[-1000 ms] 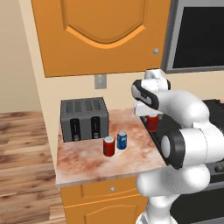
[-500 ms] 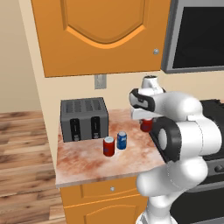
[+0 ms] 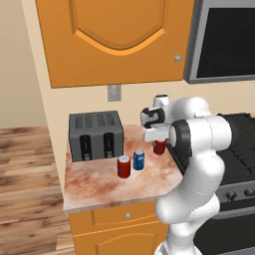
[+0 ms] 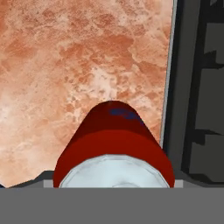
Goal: Four empty soda cans are scattered around the kitchen. Gather all the cans and cluster them next to the stove for recycling.
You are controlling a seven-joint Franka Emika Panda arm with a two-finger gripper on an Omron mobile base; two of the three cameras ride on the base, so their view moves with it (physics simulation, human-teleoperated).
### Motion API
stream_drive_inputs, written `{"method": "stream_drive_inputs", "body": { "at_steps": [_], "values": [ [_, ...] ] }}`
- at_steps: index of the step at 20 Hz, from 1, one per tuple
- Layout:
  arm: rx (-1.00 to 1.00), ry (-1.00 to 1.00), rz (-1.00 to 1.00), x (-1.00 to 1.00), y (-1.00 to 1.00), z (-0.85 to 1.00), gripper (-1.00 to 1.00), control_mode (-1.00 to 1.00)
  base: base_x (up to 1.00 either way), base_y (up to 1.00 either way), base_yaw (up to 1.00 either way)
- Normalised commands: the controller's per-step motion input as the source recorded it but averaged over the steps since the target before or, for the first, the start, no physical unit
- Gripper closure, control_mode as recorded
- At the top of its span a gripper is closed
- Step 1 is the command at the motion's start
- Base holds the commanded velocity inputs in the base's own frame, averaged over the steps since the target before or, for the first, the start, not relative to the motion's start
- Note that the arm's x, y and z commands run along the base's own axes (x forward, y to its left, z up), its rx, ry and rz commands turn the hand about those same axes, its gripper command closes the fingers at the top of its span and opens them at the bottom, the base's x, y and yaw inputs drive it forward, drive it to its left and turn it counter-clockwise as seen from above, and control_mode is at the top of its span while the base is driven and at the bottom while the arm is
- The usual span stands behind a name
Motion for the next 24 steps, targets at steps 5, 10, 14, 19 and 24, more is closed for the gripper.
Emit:
{"method": "stream_drive_inputs", "body": {
  "at_steps": [5,10,14,19,24],
  "values": [
    [0.04,0.01,0.04,0.62,0.00,-0.25,1.00,-1.00,0.00,0.00,0.00],
    [0.04,0.00,0.02,0.60,0.00,-0.19,1.00,-1.00,0.00,0.00,0.00],
    [0.02,0.00,0.02,0.47,0.00,-0.23,1.00,-1.00,0.00,0.00,0.00],
    [0.00,0.00,0.02,0.26,0.00,-0.21,1.00,-1.00,0.00,0.00,0.00],
    [0.00,-0.01,0.00,0.18,0.00,-0.18,1.00,-1.00,0.00,0.00,0.00]
  ]
}}
